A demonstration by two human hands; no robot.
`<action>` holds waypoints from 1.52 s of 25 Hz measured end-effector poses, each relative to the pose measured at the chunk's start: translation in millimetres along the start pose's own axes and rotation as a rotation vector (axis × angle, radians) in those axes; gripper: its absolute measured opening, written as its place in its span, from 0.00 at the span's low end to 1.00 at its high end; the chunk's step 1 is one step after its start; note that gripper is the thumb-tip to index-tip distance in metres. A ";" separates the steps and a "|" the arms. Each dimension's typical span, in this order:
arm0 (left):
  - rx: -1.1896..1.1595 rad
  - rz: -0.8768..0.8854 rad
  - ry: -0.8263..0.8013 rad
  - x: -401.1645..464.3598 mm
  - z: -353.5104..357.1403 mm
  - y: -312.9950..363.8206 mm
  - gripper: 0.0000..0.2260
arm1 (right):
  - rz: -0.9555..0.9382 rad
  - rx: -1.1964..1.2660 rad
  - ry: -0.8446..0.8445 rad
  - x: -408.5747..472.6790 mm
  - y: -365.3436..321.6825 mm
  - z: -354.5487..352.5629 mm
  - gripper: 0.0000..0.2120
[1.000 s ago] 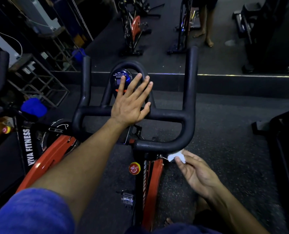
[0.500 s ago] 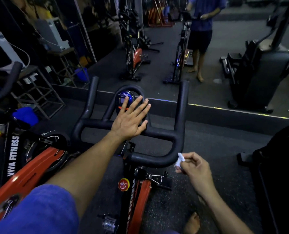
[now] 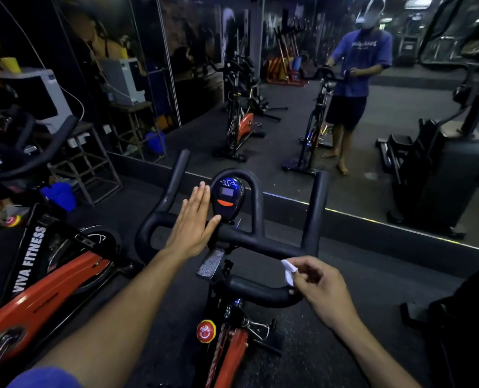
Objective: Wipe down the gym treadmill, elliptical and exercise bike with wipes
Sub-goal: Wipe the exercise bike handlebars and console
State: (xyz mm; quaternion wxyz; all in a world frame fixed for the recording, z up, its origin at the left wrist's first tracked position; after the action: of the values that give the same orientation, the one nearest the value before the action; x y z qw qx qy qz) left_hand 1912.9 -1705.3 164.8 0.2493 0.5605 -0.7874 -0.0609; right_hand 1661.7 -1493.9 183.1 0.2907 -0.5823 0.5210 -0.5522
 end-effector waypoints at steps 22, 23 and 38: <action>0.075 -0.193 -0.256 -23.7 3.1 -22.0 0.37 | -0.642 -0.277 -0.145 178.1 0.4 30.5 0.14; 0.094 -0.198 -0.259 -25.8 2.7 -22.5 0.39 | -0.661 -0.274 -0.147 184.2 3.2 33.4 0.14; 0.137 -0.244 -0.250 -26.3 -3.6 -13.9 0.35 | -0.751 -0.315 -0.166 188.5 31.2 57.9 0.10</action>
State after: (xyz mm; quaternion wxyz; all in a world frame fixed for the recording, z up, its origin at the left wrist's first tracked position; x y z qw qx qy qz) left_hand 1933.0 -1685.7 154.2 0.1017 0.6556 -0.7407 -0.1059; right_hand 1678.8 -1691.5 205.9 0.0176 -0.8119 0.3251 -0.4846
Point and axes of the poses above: each hand's wrist, its own x-axis towards the middle knuckle, its own z-axis out of the palm, y = z × x, the point moved 1 cm from there along x, towards the middle knuckle, and after that the axes turned 11 degrees about -z, right-handed, at the moved point
